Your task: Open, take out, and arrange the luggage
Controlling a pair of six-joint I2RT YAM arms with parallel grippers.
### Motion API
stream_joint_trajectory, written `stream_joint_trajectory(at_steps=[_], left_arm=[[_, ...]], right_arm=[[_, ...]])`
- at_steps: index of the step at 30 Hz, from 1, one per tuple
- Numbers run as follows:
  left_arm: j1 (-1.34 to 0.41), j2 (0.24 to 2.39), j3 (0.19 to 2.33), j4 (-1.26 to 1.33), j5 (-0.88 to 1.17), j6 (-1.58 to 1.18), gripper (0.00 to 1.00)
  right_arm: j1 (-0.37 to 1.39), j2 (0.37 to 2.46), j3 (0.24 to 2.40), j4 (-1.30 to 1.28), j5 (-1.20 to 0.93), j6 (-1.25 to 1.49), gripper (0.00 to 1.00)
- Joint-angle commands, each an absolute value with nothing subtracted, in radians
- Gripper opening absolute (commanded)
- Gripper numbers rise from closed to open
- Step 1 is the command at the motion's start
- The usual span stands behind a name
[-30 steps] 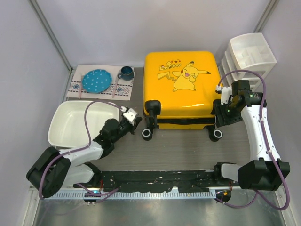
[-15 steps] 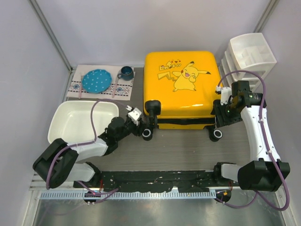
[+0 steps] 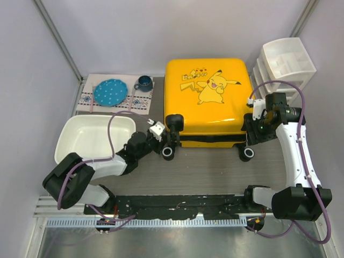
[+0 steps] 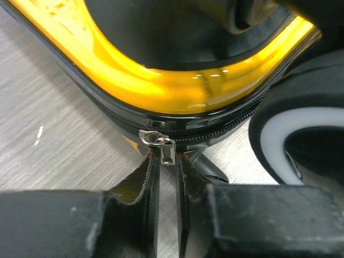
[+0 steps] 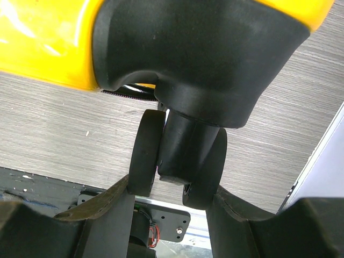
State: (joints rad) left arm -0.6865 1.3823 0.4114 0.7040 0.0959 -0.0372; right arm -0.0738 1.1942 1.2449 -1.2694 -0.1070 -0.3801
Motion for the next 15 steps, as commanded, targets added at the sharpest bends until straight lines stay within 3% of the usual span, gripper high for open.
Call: stream_joint_trajectory(at_steps=[1, 2, 15], left_arm=[[-0.666, 1.295, 0.425, 0.801, -0.008, -0.038, 0.08], [-0.664, 1.284, 0.419, 0.795, -0.018, -0.047, 0.00], [-0.559, 1.253, 0.420, 0.736, 0.027, -0.103, 0.00]], right_arm=[[-0.060, 1.149, 1.259, -1.448, -0.124, -0.448, 0.01], [-0.061, 1.147, 1.256, -1.448, -0.120, -0.446, 0.01], [-0.063, 1.144, 1.236, -1.443, -0.101, -0.466, 0.01]])
